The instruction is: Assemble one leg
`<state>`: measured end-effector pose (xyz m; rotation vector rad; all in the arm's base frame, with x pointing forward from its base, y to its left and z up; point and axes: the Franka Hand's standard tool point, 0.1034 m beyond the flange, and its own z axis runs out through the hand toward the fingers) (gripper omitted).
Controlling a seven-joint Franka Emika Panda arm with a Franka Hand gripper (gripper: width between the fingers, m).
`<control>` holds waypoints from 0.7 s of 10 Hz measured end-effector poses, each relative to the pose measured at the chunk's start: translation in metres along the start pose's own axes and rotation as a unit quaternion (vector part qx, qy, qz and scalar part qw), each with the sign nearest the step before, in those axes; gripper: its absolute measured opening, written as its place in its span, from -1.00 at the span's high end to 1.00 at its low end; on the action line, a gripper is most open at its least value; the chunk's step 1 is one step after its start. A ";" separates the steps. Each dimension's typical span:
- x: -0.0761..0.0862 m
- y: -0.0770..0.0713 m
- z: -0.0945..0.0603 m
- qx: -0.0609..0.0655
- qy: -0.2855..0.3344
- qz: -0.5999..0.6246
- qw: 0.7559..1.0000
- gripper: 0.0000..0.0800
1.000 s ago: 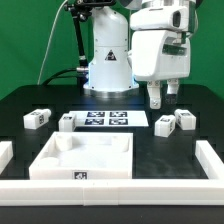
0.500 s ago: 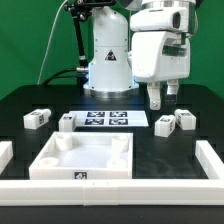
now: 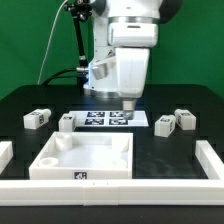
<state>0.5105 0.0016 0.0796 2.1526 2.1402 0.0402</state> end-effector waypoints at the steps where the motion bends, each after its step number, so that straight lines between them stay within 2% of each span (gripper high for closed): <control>1: -0.010 -0.001 0.001 0.001 -0.002 0.007 1.000 -0.62; 5: -0.007 -0.001 0.002 0.002 0.000 0.010 1.000 -0.62; 6: -0.008 -0.004 0.010 -0.002 0.004 0.010 1.000 -0.62; 7: -0.013 -0.013 0.021 0.001 0.006 0.015 1.000 -0.62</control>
Offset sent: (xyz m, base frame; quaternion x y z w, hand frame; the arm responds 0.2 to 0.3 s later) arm 0.0000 0.0000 0.0000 0.0000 0.0000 0.0000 1.0000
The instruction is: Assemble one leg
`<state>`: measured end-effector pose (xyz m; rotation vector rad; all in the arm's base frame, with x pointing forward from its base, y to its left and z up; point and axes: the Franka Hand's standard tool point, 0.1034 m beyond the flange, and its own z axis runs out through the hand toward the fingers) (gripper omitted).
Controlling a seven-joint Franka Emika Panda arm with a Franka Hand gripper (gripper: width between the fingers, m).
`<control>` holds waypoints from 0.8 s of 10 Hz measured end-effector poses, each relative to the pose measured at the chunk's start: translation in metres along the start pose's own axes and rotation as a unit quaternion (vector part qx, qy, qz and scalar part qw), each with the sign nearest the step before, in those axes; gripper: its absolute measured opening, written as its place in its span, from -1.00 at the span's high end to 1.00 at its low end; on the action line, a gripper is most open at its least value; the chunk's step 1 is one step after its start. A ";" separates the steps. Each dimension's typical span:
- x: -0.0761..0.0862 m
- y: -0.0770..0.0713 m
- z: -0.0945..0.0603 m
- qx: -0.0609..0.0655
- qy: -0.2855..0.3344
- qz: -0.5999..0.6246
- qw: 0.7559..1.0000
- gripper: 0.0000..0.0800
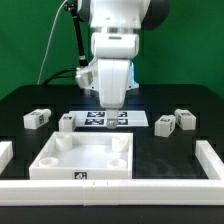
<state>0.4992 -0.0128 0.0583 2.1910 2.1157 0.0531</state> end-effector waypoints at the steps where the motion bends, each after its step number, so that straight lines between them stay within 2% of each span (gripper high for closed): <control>1: -0.005 -0.008 0.008 0.006 0.001 0.006 1.000 -0.62; 2: -0.007 -0.014 0.015 0.007 0.003 0.009 1.000 -0.62; 4: -0.015 -0.026 0.032 0.018 0.005 0.015 1.000 -0.62; 8: -0.015 -0.037 0.049 0.034 0.008 0.019 0.999 -0.62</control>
Offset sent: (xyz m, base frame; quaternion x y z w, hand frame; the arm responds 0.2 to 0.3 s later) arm -0.0199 -0.0139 -0.0291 0.0019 0.0201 -0.0100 0.9997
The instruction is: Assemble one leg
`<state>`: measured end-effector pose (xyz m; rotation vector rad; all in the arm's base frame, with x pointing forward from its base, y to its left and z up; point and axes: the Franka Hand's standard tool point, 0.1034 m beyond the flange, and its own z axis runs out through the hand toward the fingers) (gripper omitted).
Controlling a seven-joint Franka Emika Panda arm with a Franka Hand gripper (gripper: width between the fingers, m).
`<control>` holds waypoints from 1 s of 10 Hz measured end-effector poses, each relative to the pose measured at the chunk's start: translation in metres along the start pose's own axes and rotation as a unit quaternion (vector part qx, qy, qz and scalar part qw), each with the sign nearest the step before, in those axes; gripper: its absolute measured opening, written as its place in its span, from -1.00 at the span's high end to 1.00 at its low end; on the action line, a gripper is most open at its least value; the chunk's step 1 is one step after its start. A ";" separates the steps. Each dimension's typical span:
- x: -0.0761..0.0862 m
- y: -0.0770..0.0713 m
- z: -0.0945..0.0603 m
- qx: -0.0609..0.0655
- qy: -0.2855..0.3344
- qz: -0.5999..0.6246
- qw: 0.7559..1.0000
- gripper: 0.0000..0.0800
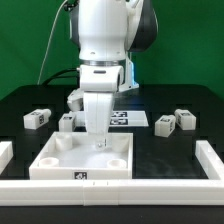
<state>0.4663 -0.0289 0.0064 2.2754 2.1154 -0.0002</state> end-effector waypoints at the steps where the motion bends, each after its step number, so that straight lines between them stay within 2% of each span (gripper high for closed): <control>1: 0.000 0.000 0.001 0.001 0.000 0.000 1.000 -0.62; 2: 0.000 0.000 0.001 0.001 0.000 0.000 1.000 -0.62; 3: 0.000 0.000 0.001 0.000 0.000 0.000 1.000 -0.38; 4: 0.000 0.000 0.001 0.001 0.000 0.000 1.000 -0.38; 5: 0.000 0.000 0.001 0.001 0.000 0.000 1.000 0.12; 6: 0.000 0.000 0.001 0.001 0.000 0.000 1.000 0.47; 7: 0.000 0.000 0.001 0.001 0.000 0.000 1.000 0.47; 8: 0.000 -0.001 0.001 0.001 0.000 0.000 1.000 0.86; 10: 0.000 -0.001 0.001 0.001 0.000 0.000 1.000 0.86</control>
Offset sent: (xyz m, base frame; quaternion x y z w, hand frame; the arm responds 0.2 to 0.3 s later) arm 0.0000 0.0000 0.0000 0.0000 0.0000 0.0000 1.0000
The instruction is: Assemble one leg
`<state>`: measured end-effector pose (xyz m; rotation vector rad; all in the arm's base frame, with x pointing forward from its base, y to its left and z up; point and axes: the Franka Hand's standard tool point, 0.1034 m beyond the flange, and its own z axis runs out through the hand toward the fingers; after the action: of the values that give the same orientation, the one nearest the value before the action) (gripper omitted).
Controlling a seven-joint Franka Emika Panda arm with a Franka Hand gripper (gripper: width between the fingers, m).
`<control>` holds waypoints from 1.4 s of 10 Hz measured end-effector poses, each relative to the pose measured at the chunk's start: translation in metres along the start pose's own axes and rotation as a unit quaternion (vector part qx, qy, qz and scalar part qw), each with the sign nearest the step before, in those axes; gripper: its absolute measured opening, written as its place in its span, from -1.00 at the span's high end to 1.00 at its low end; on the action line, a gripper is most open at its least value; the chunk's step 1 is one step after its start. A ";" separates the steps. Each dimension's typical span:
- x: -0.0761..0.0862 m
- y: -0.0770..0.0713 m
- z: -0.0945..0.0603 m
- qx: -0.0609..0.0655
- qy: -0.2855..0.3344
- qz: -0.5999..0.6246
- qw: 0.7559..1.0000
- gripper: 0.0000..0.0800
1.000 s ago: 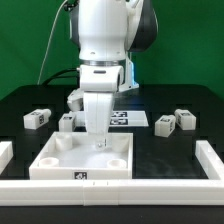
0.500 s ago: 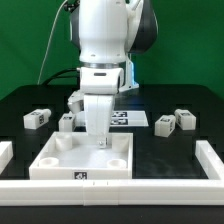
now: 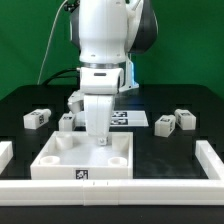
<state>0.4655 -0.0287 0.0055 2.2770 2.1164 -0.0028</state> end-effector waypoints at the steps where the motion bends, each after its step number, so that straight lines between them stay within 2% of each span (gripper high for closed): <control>1: 0.000 0.000 0.000 0.000 0.000 0.000 1.000 0.86; 5: 0.001 0.000 0.000 0.001 0.000 -0.004 1.000 0.86; 6: 0.008 0.000 0.000 0.004 0.001 -0.011 1.000 0.86; 9: 0.052 0.000 -0.002 0.006 0.009 -0.033 0.999 0.85; 11: 0.074 0.006 -0.002 0.005 0.012 -0.041 0.999 0.85; 14: 0.095 0.020 -0.002 0.004 0.015 -0.040 0.999 0.85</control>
Offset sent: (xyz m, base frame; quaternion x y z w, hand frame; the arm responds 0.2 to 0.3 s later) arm 0.0000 0.0000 0.0000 0.0000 0.0000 0.0000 1.0000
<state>0.4919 0.0647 0.0062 2.2081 2.2256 0.0191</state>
